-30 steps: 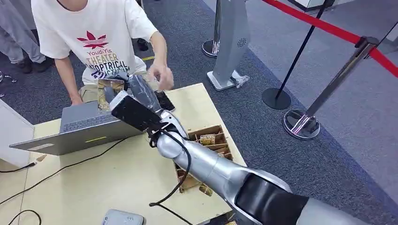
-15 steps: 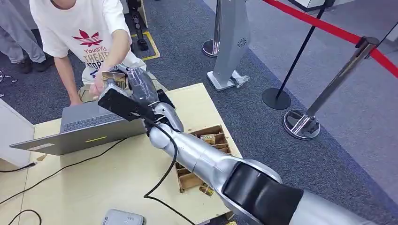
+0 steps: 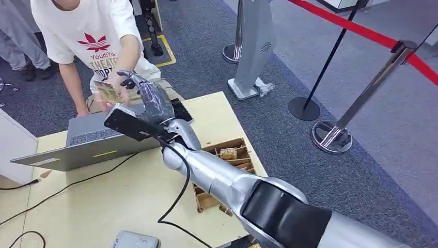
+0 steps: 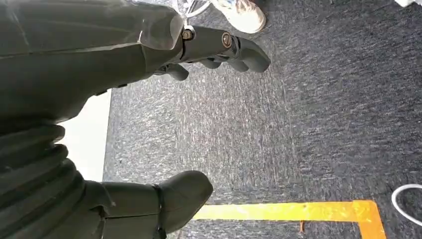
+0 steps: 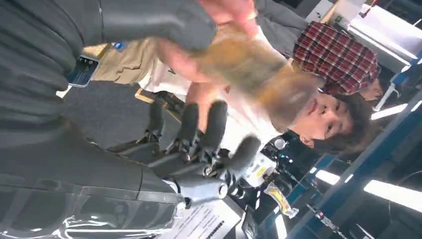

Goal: Pass the card to the sensor for recognition and then transmit it.

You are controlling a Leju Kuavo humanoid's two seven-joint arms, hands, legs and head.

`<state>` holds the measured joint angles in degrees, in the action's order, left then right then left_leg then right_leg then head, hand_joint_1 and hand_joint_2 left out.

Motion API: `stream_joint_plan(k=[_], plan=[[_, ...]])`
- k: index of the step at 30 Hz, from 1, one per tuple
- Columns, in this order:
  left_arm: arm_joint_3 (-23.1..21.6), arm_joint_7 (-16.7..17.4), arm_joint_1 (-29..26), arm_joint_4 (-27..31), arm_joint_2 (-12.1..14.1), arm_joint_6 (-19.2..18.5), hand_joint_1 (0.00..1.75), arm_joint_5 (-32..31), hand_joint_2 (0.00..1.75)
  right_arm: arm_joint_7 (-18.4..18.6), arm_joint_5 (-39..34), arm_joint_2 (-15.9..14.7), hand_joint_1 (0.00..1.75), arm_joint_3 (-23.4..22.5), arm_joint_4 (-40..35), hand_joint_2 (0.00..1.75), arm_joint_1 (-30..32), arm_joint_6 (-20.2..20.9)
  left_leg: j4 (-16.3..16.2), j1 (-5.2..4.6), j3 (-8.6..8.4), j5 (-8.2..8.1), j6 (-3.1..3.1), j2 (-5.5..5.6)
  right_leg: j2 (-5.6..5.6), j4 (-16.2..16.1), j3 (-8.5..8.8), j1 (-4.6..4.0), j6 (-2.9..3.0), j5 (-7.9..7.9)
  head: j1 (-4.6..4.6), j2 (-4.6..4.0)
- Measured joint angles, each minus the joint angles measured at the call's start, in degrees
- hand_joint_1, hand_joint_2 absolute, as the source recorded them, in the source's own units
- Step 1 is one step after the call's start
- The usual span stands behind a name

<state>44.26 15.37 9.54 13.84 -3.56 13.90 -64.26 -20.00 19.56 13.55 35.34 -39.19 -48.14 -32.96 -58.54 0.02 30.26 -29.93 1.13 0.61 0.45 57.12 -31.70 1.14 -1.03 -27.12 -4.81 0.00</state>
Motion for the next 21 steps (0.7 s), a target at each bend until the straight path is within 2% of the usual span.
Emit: stream_joint_plan(k=[11,16,21], plan=[[0.0,-0.1,-0.1,-0.2,0.0,0.4,0.00,1.4,1.75,-1.6,0.1,0.8,0.00,0.1,-1.2,1.75,1.9,0.5,0.0,0.00,0.01,0.00,0.00,0.00,0.00,0.0,0.00,0.00,0.00,0.00,0.00,0.00],[0.2,-1.3,-0.7,-0.3,0.1,1.0,0.00,2.8,1.75,-1.2,2.0,0.1,0.00,1.0,-10.2,1.75,6.3,1.7,0.0,0.00,0.01,-0.01,0.00,0.00,-0.01,0.0,-0.04,-0.01,0.01,-0.02,0.00,0.00],[1.2,-2.8,-2.0,-0.3,0.4,1.4,0.00,4.4,1.75,1.0,6.2,-3.7,0.00,2.6,-21.9,1.75,12.2,1.5,0.0,0.00,0.04,-0.02,0.00,0.00,0.00,-0.1,-0.04,0.00,0.01,-0.03,0.00,0.00]])
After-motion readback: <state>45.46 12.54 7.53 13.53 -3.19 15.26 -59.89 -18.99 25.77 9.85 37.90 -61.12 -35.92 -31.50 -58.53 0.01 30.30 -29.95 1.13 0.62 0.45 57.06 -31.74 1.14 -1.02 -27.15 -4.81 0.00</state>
